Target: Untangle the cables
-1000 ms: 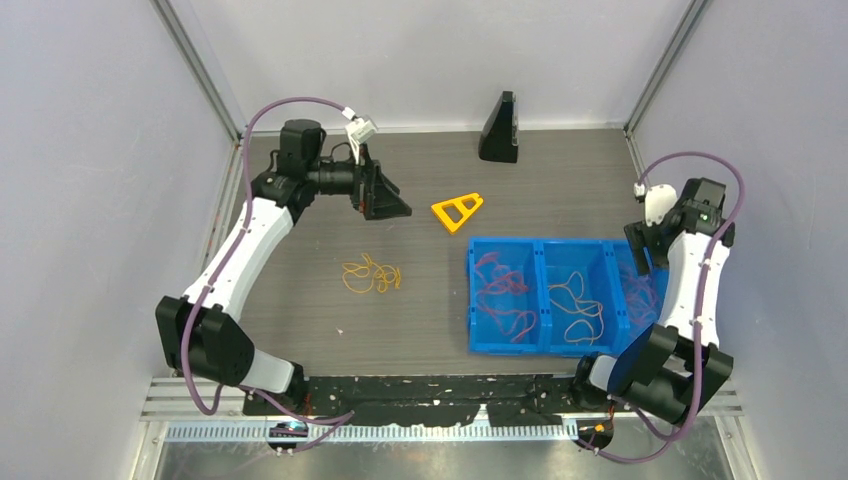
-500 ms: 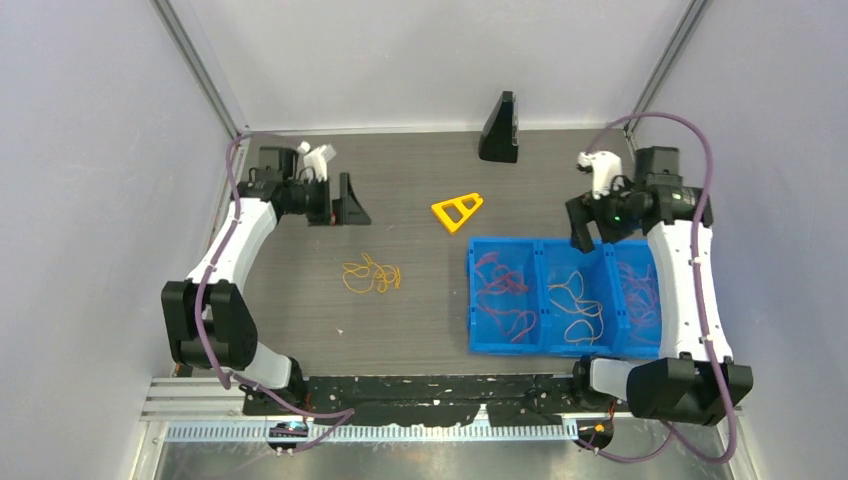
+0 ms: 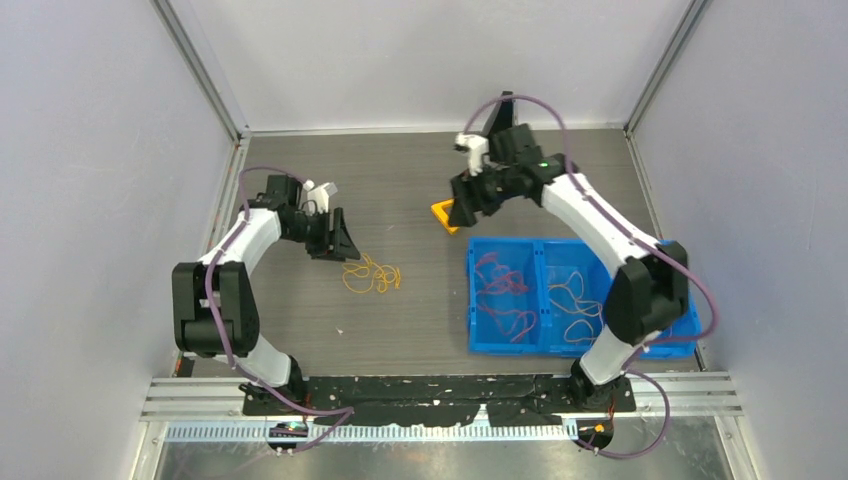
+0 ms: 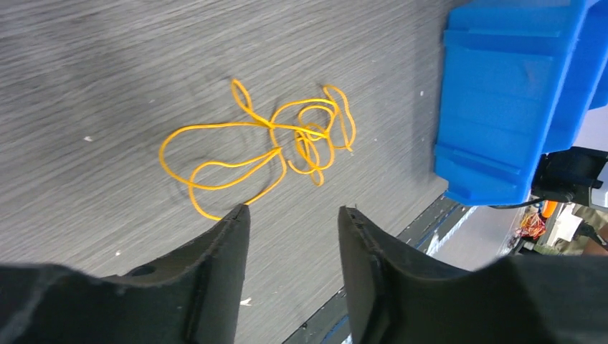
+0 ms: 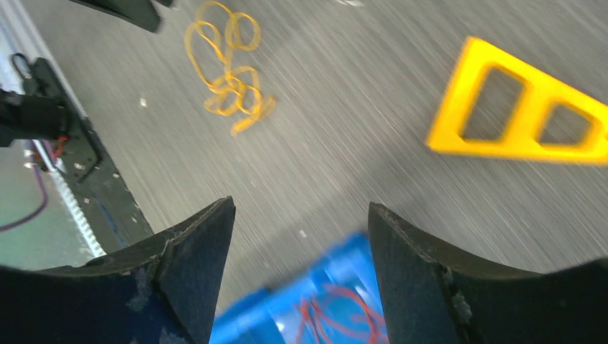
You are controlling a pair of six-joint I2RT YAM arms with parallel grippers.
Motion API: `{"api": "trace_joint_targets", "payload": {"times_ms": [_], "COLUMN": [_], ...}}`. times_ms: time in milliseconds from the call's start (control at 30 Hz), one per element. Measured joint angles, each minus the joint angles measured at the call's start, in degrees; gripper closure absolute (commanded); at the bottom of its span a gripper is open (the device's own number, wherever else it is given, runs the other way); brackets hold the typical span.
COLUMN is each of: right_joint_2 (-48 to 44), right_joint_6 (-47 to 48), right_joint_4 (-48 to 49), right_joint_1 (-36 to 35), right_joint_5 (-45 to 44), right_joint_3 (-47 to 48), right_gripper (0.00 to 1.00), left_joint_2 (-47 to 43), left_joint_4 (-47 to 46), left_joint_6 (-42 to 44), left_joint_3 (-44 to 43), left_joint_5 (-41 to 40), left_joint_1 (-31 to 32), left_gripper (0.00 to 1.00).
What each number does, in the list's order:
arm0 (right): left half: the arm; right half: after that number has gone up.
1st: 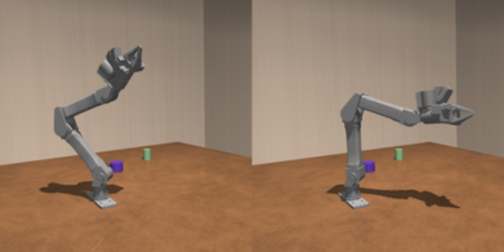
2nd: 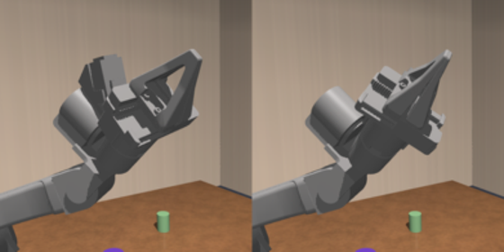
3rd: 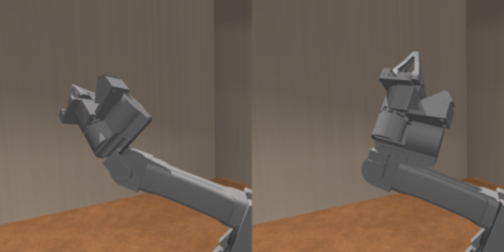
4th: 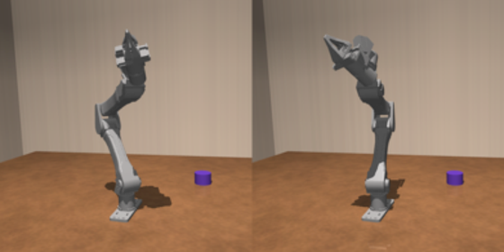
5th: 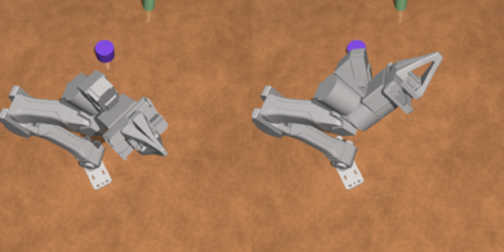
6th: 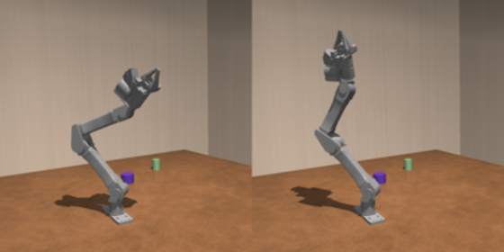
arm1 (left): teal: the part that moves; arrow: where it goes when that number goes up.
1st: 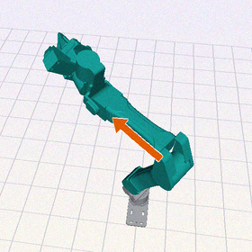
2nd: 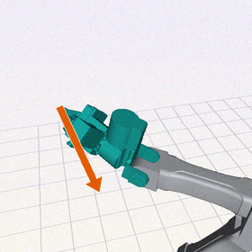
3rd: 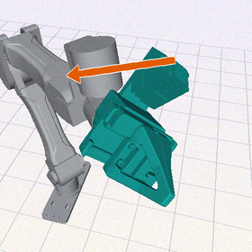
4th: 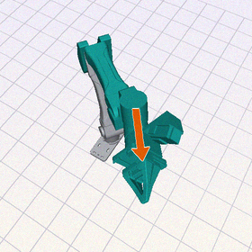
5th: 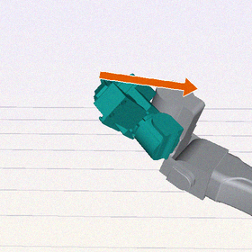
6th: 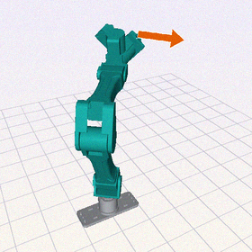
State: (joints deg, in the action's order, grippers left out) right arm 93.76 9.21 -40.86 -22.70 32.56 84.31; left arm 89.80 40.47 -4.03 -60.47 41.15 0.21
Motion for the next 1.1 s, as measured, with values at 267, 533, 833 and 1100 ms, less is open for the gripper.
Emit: {"api": "trace_joint_targets", "payload": {"times_ms": [267, 533, 833, 1100], "right_joint_2": [14.05, 24.04, 30.16, 30.75], "right_joint_6": [-9.01, -10.69, -12.33, -13.77], "right_joint_4": [9.16, 9.55, 11.21, 13.14], "right_joint_1": [-13.25, -19.30, -21.00, -22.82], "right_joint_5": [0.63, -4.87, -9.51, -9.33], "right_joint_3": [4.17, 6.10, 8.37, 8.17], "right_gripper": [0.37, 0.37, 0.45, 0.59], "left_joint_2": [4.24, 4.55, 5.20, 8.22], "left_joint_4": [0.50, -0.96, -3.06, -6.56], "left_joint_6": [3.15, 7.91, 7.54, 2.45], "left_joint_3": [-0.13, 0.42, 2.01, 5.51], "left_joint_5": [0.11, 0.33, 0.07, 1.36], "left_joint_1": [-2.25, -2.60, -2.78, -2.86], "left_gripper": [0.52, 0.44, 0.36, 0.40]}}
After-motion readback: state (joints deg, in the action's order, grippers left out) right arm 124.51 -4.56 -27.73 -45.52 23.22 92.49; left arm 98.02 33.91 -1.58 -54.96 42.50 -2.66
